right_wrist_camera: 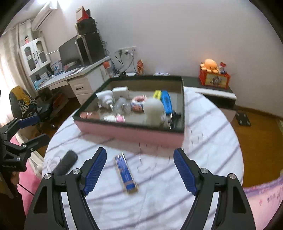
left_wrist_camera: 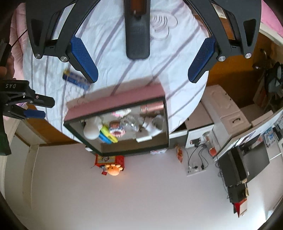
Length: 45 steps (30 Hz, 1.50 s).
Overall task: Organize rigid objects
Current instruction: 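Move right tool over the blue lighter while left tool hovers over the black remote, then close right tool around the blue lighter and lift it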
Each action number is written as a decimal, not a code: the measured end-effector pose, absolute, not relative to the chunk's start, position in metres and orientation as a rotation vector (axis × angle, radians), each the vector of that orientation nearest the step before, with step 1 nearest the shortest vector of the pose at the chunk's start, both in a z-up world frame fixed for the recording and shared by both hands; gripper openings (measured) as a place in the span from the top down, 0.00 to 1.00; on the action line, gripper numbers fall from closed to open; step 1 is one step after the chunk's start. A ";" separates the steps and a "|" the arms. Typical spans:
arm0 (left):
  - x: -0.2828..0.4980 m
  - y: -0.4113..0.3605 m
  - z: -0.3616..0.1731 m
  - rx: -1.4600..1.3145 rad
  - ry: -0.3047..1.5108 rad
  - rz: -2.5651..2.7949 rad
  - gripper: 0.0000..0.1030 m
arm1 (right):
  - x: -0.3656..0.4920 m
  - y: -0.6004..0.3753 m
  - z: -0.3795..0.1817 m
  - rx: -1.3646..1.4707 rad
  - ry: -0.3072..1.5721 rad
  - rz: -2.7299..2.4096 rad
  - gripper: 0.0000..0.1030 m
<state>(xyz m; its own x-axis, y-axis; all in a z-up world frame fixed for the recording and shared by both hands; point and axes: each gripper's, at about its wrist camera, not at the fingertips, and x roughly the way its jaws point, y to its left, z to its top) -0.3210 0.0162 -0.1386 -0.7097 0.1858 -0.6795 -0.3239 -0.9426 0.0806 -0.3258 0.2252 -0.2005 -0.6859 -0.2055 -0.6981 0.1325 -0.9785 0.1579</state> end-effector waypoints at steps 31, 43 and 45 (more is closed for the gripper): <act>-0.320 -0.030 -0.170 -1.175 0.147 2.639 0.00 | -0.303 0.205 -0.260 1.262 -0.097 -2.672 0.23; -0.404 -0.026 -0.146 -1.125 0.175 2.717 0.01 | -0.337 0.182 -0.276 1.257 0.088 -2.625 0.40; -0.418 -0.023 -0.148 -1.131 0.181 2.715 0.00 | -0.338 0.188 -0.277 1.267 0.091 -2.625 0.52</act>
